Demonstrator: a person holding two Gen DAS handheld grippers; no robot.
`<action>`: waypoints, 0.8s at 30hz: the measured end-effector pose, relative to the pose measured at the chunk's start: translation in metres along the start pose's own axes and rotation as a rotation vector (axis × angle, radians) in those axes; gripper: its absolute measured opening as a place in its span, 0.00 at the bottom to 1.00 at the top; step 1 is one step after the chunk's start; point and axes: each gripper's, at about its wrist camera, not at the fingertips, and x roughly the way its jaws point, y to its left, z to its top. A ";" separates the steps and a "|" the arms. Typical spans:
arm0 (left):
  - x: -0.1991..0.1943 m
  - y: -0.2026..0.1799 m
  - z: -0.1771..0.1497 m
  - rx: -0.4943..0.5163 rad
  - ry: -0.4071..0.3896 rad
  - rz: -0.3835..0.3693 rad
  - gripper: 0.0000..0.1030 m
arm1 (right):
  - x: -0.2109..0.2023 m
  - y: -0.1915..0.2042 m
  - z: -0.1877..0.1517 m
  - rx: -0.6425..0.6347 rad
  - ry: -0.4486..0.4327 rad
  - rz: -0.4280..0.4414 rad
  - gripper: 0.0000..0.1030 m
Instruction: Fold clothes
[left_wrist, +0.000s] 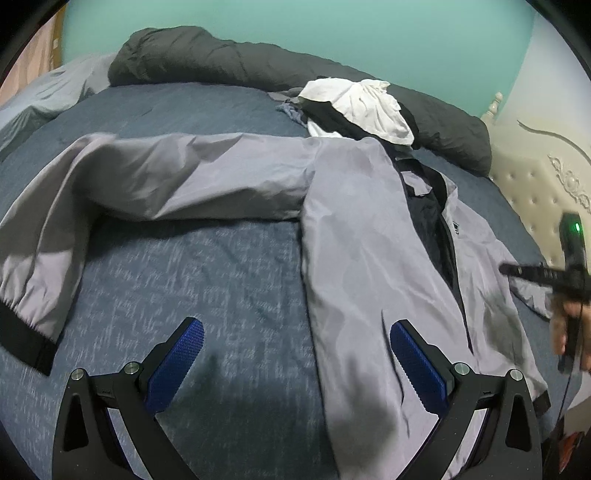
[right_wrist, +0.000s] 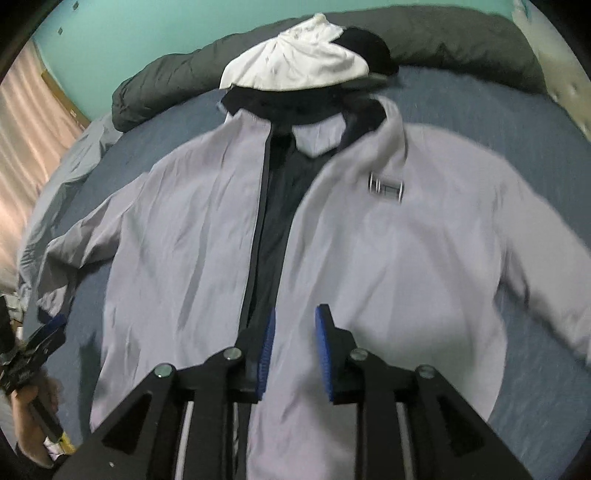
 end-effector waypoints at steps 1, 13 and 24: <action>0.004 -0.003 0.003 0.004 -0.001 0.001 1.00 | 0.003 0.000 0.007 -0.010 -0.004 -0.011 0.26; 0.052 -0.028 0.028 0.041 0.007 0.018 1.00 | 0.064 0.023 0.069 -0.147 -0.061 -0.059 0.29; 0.065 -0.036 0.027 0.049 0.017 -0.002 1.00 | 0.097 -0.015 0.078 -0.170 0.022 -0.201 0.29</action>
